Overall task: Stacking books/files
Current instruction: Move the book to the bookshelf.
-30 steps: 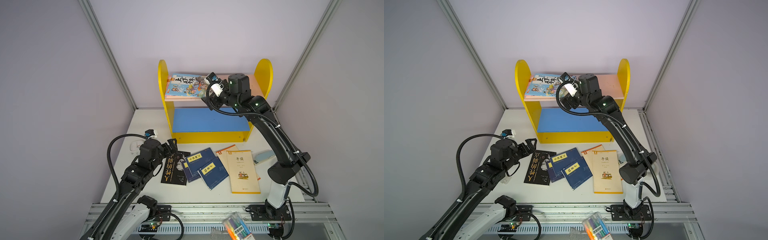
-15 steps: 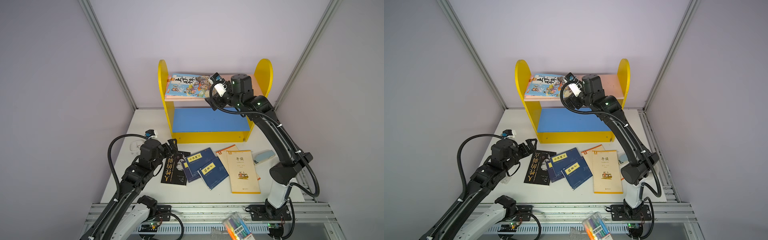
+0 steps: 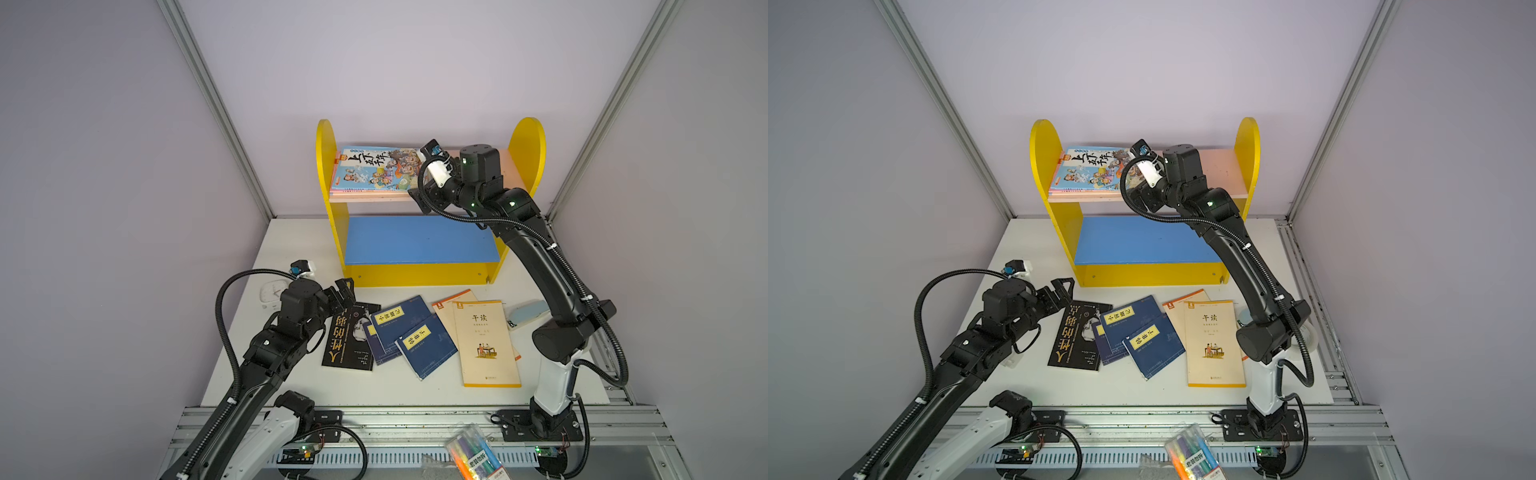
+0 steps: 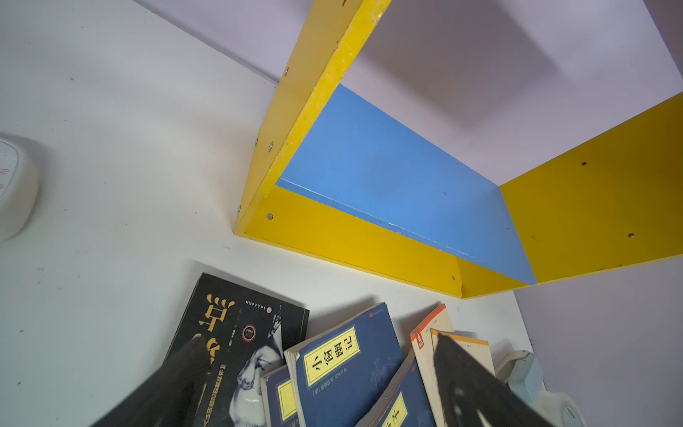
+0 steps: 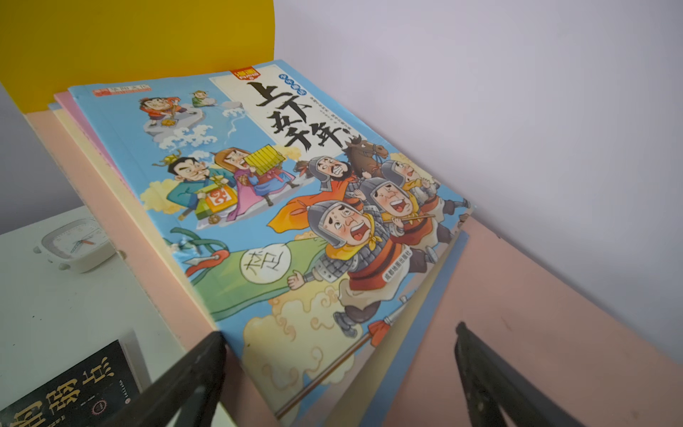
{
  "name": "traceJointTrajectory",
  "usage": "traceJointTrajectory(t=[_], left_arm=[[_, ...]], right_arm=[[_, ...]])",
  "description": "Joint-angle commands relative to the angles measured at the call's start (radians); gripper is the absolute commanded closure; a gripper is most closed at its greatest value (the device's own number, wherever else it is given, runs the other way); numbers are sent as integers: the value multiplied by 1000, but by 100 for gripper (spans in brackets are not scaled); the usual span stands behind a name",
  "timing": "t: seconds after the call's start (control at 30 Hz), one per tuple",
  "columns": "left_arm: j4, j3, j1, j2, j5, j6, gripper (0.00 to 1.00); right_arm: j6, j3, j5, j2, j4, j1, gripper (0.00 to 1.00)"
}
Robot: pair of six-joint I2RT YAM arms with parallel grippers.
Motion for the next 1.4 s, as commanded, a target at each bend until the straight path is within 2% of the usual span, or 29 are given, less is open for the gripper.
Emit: traceJointTrajectory(t=[0.0,0.4,0.63,0.77,0.97,1.13,1.37], left_arm=[[15,0,1,-2,5,1,3],[10,-6,0,-11,5,0,3],[16,-9,0,-9,4,1,3],[18,-9,1,-9,5,1,3],[2,-9,0,-21,4,-1,3],[-1,-16,1,-34,-2,-4,3],[1,-15,0,-32,1,-7,3]], right_arm=[[14,6,14,7,20,-1,2],[46,9,-5,-10,1,-9,2],[200,9,-21,-64,28,-20,0],[287,19,52,-66,42,-33,18],[331,69,81,-16,-4,-75,35],[330,105,23,32,-44,-100,44],[319,190,-36,108,-117,-100,47]])
